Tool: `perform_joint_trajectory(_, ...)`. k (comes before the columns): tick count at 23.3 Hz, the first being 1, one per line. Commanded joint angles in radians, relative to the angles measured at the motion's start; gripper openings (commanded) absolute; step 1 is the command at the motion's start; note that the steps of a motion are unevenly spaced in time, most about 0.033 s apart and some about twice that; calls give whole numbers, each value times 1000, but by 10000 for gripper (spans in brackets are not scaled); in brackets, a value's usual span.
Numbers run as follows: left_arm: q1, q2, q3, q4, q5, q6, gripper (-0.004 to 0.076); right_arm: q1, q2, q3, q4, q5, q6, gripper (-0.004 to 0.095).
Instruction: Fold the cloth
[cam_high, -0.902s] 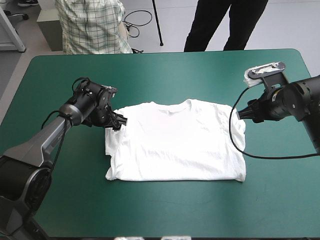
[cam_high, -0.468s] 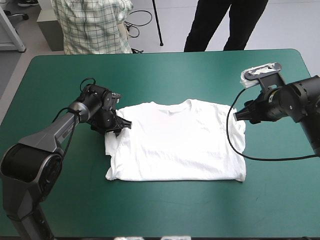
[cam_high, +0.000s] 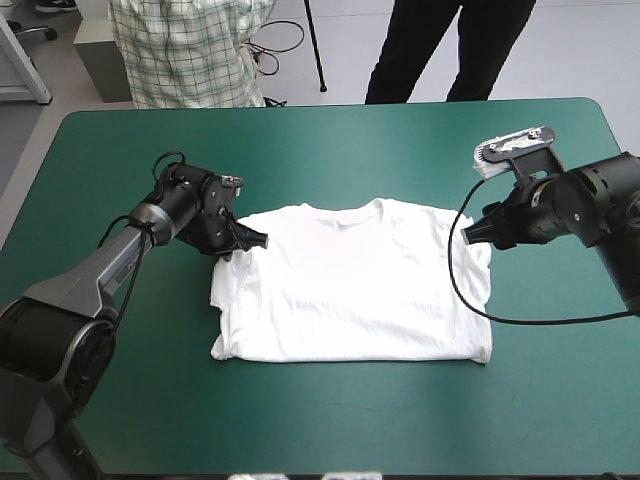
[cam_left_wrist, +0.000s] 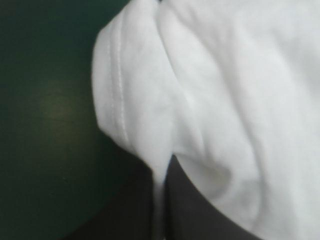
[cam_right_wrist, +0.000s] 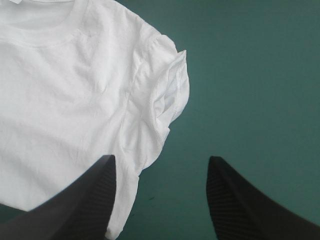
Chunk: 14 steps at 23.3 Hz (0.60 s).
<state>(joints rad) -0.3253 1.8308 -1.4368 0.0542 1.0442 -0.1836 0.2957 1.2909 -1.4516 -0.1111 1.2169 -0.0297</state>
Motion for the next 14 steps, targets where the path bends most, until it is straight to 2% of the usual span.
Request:
perform_joint_trajectory(1, -46, -111, -52, -48, -5, 1, -8, 0, -31, -27, -15, -36, 0, 511)
perform_joint_trajectory(4, -99, -119, -66, -103, -13, 8, -8, 0, -31, -27, -15, -36, 0, 511)
perform_joint_trajectory(9, -199, -60, -65, -177, -85, 19, -9, 0, -31, -27, -15, -31, 0, 509)
perform_joint_trajectory(14, -206, 37, -65, -182, -86, 32, -9, 0, -31, -27, -15, -30, 0, 509)
